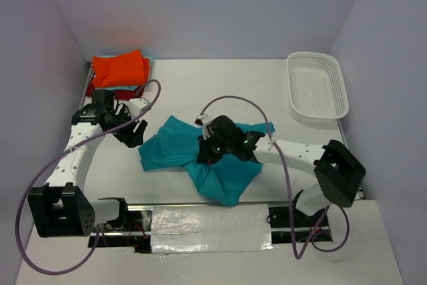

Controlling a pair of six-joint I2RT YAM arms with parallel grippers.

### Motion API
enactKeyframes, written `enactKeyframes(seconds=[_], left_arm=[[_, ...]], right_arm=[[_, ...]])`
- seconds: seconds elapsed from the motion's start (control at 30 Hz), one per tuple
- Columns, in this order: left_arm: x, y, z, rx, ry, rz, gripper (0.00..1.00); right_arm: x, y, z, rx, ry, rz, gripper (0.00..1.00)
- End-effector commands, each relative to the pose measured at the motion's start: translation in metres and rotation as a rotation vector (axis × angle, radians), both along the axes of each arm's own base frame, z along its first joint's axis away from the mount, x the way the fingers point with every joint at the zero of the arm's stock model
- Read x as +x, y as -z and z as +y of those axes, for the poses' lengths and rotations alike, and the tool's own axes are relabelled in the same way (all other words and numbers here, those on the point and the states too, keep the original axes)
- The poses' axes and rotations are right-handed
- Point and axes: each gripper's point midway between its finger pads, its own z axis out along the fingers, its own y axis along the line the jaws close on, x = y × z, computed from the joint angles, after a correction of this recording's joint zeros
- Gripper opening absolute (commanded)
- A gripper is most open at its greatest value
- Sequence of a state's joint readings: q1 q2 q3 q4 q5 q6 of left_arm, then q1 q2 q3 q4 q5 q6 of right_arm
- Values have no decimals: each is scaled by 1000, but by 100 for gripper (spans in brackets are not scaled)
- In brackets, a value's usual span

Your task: Fold and stack the t-shirts

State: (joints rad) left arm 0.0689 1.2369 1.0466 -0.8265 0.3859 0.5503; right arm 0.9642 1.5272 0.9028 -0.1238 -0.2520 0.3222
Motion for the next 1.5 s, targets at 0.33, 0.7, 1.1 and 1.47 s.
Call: enactKeyframes(seconds=[0.33,0.7,1.1,1.47], left_arm=[[-4,17,-50,96,229,-135,76],[6,88,-105,226,279,-54,80],[38,74,-96,277,139,-89,0],[-8,-145,-69,246,327,-438,0]], right_arm=[[122,-128,-101,349,338,-80,0],[163,-114,-125,384,452,-9,0],[174,-133,-144,354,483,-84,0],[83,-305,-204,372,495,-522,0]])
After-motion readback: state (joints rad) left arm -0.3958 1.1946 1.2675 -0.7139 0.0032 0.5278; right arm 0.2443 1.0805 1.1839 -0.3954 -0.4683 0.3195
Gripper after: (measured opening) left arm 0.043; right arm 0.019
